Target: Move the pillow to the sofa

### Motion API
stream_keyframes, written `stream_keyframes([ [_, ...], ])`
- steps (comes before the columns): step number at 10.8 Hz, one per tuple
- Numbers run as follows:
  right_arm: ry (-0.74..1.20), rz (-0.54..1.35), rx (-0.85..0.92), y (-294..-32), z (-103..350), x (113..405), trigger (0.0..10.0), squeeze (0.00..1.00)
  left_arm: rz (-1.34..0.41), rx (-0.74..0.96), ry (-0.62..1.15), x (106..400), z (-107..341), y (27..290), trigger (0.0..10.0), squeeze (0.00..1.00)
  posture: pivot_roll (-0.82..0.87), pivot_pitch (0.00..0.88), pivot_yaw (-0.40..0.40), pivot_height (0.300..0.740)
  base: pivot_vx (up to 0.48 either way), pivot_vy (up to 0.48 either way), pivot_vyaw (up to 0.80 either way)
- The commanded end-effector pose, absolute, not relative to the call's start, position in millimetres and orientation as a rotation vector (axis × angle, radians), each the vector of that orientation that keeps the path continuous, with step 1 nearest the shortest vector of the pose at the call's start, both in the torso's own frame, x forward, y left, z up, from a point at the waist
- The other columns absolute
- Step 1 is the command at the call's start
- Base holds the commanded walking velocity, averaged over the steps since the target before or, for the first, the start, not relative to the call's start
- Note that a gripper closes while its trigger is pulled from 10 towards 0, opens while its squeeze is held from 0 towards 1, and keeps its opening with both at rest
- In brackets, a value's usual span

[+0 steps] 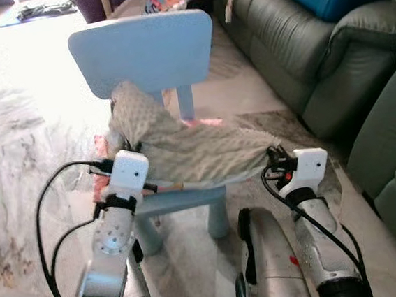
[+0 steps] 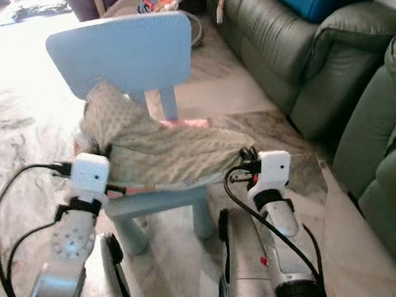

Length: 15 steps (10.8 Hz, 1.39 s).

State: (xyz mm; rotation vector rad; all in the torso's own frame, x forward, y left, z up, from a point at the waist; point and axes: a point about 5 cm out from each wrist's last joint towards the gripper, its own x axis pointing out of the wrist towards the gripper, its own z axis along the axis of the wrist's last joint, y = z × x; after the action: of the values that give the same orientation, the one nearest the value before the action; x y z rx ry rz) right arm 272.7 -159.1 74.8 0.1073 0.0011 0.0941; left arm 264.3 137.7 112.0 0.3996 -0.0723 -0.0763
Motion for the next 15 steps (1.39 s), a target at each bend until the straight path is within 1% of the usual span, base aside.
stream_keyframes([
  [1,-0.012,0.113,0.12,-154.9,80.1,279.3,10.0,0.0,-0.072,0.389,-0.058,266.1,111.4,134.4,10.0,0.0,0.05,0.0,-0.024,0.542,0.0,0.0,0.0],
  [2,-0.01,0.117,0.122,-153.9,80.5,281.5,10.0,0.0,-0.081,0.408,-0.068,267.4,112.0,130.1,10.0,0.0,0.05,0.0,-0.03,0.551,0.0,0.0,0.0],
  [3,-0.008,0.128,0.125,-152.1,81.6,284.9,10.0,0.0,-0.083,0.392,-0.071,269.6,111.7,127.3,10.0,0.0,0.05,0.0,-0.036,0.561,0.0,0.0,0.0],
  [5,-0.008,0.14,0.123,-151.7,83.8,291.9,10.0,0.0,-0.069,0.371,-0.062,274.4,109.9,125.0,10.0,0.0,0.06,0.0,-0.048,0.595,0.0,0.0,0.0],
  [7,-0.01,0.148,0.121,-151.6,85.1,294.7,10.0,0.0,-0.056,0.375,-0.046,276.2,108.0,124.6,10.0,0.0,0.05,0.0,-0.047,0.615,0.0,0.0,0.0],
  [9,-0.018,0.166,0.102,-151.1,88.0,299.2,10.0,0.0,0.001,0.384,-0.026,279.7,106.7,126.8,10.0,0.0,0.04,0.0,-0.041,0.639,0.0,0.0,0.0],
  [12,-0.023,0.196,0.103,-147.3,90.5,303.4,10.0,0.0,-0.076,0.332,-0.03,283.3,103.2,123.1,10.0,0.0,0.03,0.0,-0.041,0.674,0.0,0.0,0.0],
  [15,-0.01,0.2,0.099,-144.5,86.2,300.6,10.0,0.0,-0.042,0.354,-0.015,284.5,99.6,123.9,10.0,0.0,0.03,0.0,-0.041,0.708,0.0,0.0,0.0],
])
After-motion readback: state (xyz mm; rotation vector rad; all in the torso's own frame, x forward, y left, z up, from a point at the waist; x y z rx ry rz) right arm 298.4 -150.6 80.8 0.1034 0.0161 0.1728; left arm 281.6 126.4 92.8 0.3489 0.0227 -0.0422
